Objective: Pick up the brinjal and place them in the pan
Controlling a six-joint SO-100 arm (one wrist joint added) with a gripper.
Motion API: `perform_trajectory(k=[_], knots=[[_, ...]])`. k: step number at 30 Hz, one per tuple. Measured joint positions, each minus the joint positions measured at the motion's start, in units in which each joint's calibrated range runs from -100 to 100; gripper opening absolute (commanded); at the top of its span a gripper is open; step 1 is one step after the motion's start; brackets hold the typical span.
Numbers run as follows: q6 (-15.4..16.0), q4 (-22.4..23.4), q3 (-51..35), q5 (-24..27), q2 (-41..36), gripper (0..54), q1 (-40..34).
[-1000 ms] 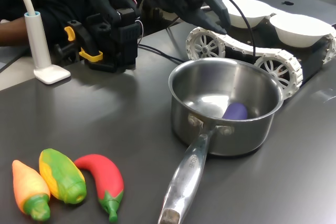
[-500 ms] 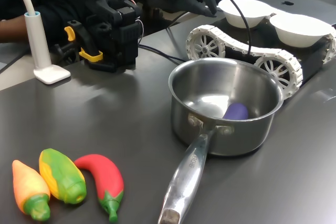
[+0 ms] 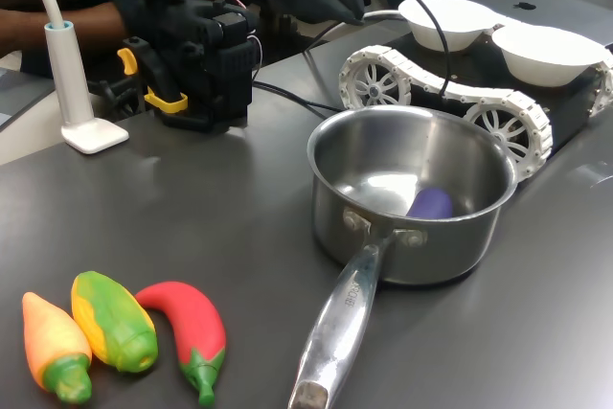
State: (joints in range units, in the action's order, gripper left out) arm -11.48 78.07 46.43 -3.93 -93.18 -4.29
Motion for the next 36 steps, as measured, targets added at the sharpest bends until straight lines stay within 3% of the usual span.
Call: perform_trajectory(k=[12,27,36], knots=[[0.18,8.07,6.33,0.39,-2.02,0.0,0.44],[1.01,6.63,24.43,0.93,-1.60,0.0,3.63],[1.01,4.93,28.69,0.93,-1.68,0.0,3.74]])
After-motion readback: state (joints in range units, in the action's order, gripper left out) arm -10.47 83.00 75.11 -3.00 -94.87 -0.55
